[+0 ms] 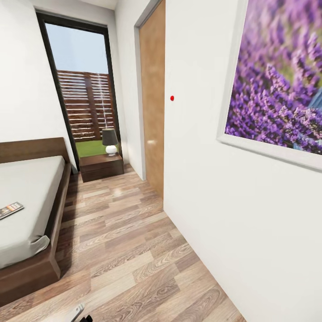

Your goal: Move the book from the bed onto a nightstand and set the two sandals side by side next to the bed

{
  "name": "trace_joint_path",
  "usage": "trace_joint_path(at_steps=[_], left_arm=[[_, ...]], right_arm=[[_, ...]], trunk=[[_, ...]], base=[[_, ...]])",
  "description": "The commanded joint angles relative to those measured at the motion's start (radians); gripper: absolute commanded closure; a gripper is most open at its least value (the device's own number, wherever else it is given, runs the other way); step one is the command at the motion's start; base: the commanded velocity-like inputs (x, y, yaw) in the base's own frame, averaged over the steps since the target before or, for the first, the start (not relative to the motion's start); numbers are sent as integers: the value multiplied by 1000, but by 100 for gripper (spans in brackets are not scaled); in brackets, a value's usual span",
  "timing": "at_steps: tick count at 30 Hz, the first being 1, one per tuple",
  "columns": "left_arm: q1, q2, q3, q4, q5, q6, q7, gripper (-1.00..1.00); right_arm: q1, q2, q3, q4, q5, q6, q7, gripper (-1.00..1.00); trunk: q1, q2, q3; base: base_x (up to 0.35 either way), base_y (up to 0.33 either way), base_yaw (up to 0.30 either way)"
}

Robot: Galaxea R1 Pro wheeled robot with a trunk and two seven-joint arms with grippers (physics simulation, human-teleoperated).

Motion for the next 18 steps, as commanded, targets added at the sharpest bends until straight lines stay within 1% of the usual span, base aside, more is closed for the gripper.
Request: trace_joint_path(at_steps=[1, 2, 3, 4, 5, 7, 8, 10, 11, 13, 14, 15, 16, 17, 18], left_arm=[[0, 0, -3, -1, 11, -4, 2, -100], [0, 0, -3, -2, 11, -4, 2, -100], [0, -1, -3, -2, 11, -4, 2, -100], [0, -2, -4, -3, 11, -4, 2, -100], [0, -3, -4, -4, 11, -4, 1, -100], [0, -9, -4, -6, 11, -5, 1, -100], [0, -12, -4, -7, 11, -5, 1, -100], [0, -16, -4, -8, 11, -5, 1, -100], [0, -16, -4, -8, 11, -5, 1, -100], [0, -18, -4, -9, 11, -5, 0, -100], [0, -18, -4, -9, 11, -5, 0, -100], [0, -18, -4, -10, 11, -5, 0, -100], [0, -18, -4, -10, 11, -5, -1, -100], [0, -18, -4, -12, 11, -5, -2, -100], [0, -18, -4, -14, 11, -5, -3, -100]], right_arm=[[-20, 7, 0, -4, 1, 2, 0, -100], [-36, 10, 0, -6, 0, 6, 1, -100], [-79, 13, 1, -11, -2, 19, 1, -100], [-139, 14, 1, -14, -5, 45, 2, -100], [-174, 15, 1, -16, -6, 66, 2, -100], [-284, 16, 0, -19, -9, 150, 6, -100], [-323, 17, 1, -22, -11, 200, 9, -100], [-365, 18, 0, -49, -23, 270, 14, -100], [-371, 18, 1, -60, -30, 280, 15, -100], [-383, 18, 1, -105, -73, 309, 17, -100], [-387, 18, 1, -139, -120, 336, 24, -100], [-390, 17, 1, -176, -179, 376, 43, -100], [-391, 16, 1, -212, -247, 428, 78, -100], [-392, 16, 1, -244, -317, 488, 129, -100], [-393, 16, 1, -258, -350, 518, 159, -100]], trunk=[[0, -1, -1], [0, -1, -1], [0, -1, -1], [0, -1, -1], [0, -1, -1], [0, -1, -1], [0, -1, -1], [0, -1, -1], [0, -1, -1], [0, -1, -1], [0, -1, -1], [0, -1, -1], [0, -1, -1], [0, -1, -1], [0, -1, -1]], base=[[0, 0, 0], [0, 0, 0], [0, 0, 0], [0, 0, 0], [0, 0, 0], [0, 0, 0], [0, 0, 0], [0, 0, 0], [0, 0, 0], [0, 0, 0], [0, 0, 0], [0, 0, 0], [0, 0, 0], [0, 0, 0], [0, 0, 0]])
